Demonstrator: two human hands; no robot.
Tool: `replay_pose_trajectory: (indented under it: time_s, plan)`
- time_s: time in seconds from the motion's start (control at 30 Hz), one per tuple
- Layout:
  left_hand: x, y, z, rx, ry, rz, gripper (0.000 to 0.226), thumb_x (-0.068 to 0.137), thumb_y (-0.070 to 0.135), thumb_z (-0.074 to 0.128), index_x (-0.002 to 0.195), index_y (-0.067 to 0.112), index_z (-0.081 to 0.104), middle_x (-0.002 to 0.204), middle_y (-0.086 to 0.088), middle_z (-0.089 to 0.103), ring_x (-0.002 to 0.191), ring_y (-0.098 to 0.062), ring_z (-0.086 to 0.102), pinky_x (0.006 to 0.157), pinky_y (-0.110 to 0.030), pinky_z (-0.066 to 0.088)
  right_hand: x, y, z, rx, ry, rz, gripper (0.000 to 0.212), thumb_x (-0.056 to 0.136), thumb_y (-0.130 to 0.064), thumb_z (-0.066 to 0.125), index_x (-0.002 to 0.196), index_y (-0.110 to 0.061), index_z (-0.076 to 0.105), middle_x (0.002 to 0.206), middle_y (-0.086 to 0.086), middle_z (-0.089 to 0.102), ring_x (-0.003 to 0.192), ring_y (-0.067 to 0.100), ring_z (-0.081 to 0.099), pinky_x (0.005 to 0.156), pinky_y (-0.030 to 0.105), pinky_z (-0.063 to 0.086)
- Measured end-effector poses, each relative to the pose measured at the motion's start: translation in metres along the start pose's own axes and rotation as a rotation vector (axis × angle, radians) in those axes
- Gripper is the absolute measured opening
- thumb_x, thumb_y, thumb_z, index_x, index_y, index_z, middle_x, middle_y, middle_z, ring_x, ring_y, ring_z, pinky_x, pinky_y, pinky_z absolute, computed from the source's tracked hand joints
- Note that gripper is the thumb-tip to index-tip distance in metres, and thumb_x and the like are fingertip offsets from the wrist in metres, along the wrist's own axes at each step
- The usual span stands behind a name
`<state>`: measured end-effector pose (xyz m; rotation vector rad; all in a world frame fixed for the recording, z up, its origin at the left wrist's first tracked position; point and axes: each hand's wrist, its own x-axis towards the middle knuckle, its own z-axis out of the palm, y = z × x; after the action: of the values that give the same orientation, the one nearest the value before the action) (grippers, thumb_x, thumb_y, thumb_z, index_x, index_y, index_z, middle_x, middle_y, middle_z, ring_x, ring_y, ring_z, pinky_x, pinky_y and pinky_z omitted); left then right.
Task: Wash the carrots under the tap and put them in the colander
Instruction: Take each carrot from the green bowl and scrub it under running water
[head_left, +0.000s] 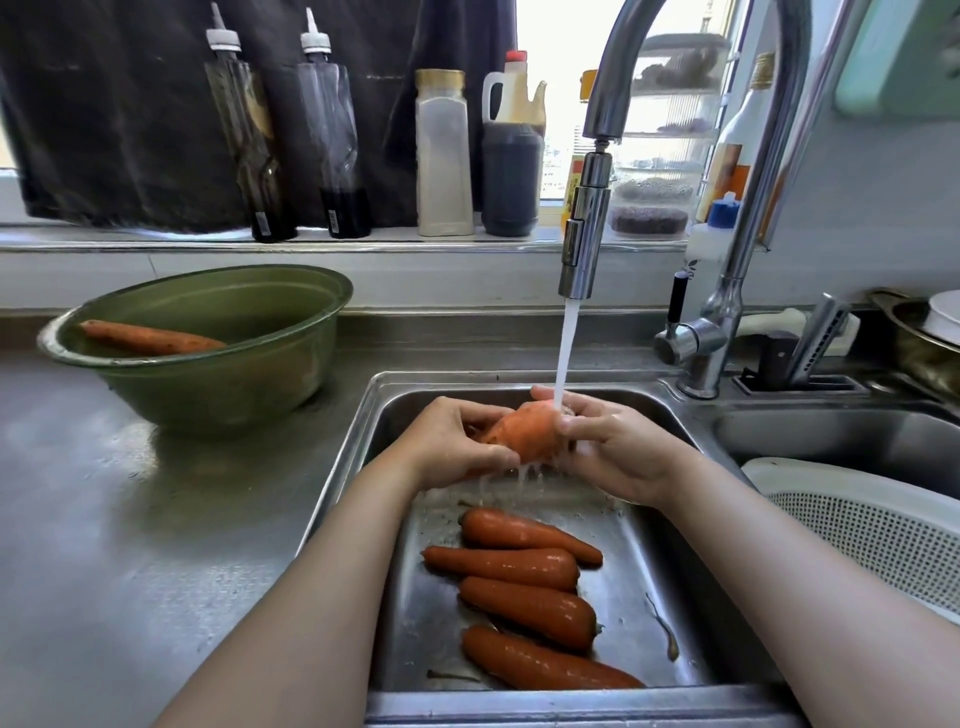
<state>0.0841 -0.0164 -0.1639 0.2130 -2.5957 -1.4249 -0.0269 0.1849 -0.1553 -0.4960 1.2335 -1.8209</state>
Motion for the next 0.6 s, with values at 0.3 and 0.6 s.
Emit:
replay_pose_trajectory:
  time_s: [0.3,0.6]
  plan:
    - [-0.003,-0.002,0.003,-0.044,-0.084,-0.074,0.035,0.099,0.041,0.066,0.134,0.037,0.068,0.112,0.013,0.077,0.103,-0.007,0.072,0.096,-0.030,0.056,0.016,0.013,0.008,-0.299,0.294,-0.061,0.032,0.112,-0.030,0.043,0.133,-0.018,0.064,0.128,0.018,0.068,0.109,0.032,0.072,0.078,0.042,0.063]
    - [-0.001,-0.005,0.005,-0.080,-0.146,-0.135,0.030,0.105,0.044,0.054,0.130,0.036,0.069,0.096,0.000,0.080,0.090,-0.017,0.077,0.085,-0.034,0.060,0.008,0.018,0.011,-0.458,0.267,-0.072,0.035,0.099,-0.033,0.069,0.132,-0.022,0.063,0.121,0.012,0.069,0.103,0.028,0.074,0.086,0.046,0.064]
